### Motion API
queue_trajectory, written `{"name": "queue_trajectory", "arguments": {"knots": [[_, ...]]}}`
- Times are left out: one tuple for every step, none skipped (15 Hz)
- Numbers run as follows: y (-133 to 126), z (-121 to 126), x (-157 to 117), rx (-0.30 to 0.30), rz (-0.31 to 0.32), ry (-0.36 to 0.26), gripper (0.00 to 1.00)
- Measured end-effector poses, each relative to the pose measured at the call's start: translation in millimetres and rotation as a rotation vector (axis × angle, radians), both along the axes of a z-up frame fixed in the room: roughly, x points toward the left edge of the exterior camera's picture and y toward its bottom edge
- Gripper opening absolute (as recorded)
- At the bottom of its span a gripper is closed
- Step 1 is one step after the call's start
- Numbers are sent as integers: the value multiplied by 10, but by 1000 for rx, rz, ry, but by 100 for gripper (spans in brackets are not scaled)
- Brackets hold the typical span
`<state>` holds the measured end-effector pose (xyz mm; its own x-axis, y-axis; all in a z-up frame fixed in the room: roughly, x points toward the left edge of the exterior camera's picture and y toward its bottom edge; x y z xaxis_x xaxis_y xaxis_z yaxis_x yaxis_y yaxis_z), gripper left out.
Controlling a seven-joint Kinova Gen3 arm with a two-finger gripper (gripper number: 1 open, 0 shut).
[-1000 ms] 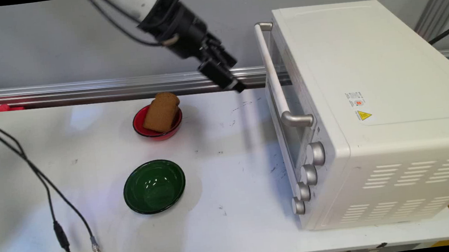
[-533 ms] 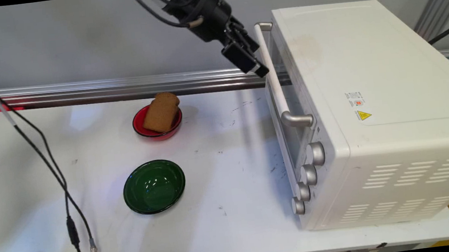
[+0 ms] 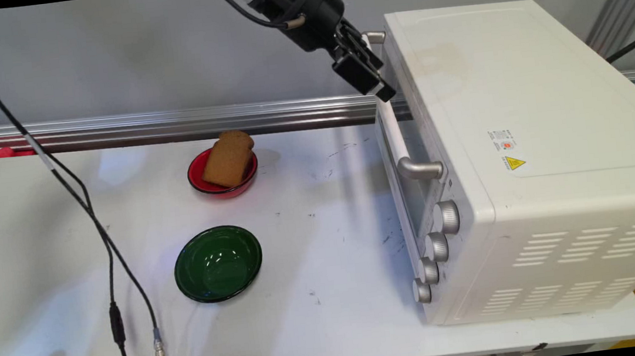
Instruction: Open the oven
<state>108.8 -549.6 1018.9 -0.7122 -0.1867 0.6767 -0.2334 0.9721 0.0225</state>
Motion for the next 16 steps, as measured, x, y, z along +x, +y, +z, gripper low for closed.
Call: {"name": "queue_trajectory", "arguments": {"knots": [[-24, -1, -11, 2, 1, 4, 0], [-40, -2, -19, 3, 1, 5, 0], [-63, -10, -29, 5, 1, 6, 0], [-87, -21, -36, 8, 2, 6, 0], [-106, -34, -37, 10, 2, 5, 0], [-121, -47, -42, 13, 3, 5, 0], [-130, -57, -50, 15, 3, 5, 0], [-137, -74, -56, 19, 3, 6, 0], [-143, -96, -71, 25, 3, 7, 0], [-148, -119, -91, 29, 2, 10, 0], [-152, -141, -108, 33, 3, 14, 0], [-155, -155, -119, 34, 3, 16, 0], [-162, -178, -141, 36, 3, 20, 0], [-169, -207, -159, 36, 3, 23, 0], [-178, -240, -172, 36, 4, 25, 0], [-186, -270, -181, 36, 5, 26, 0]]}}
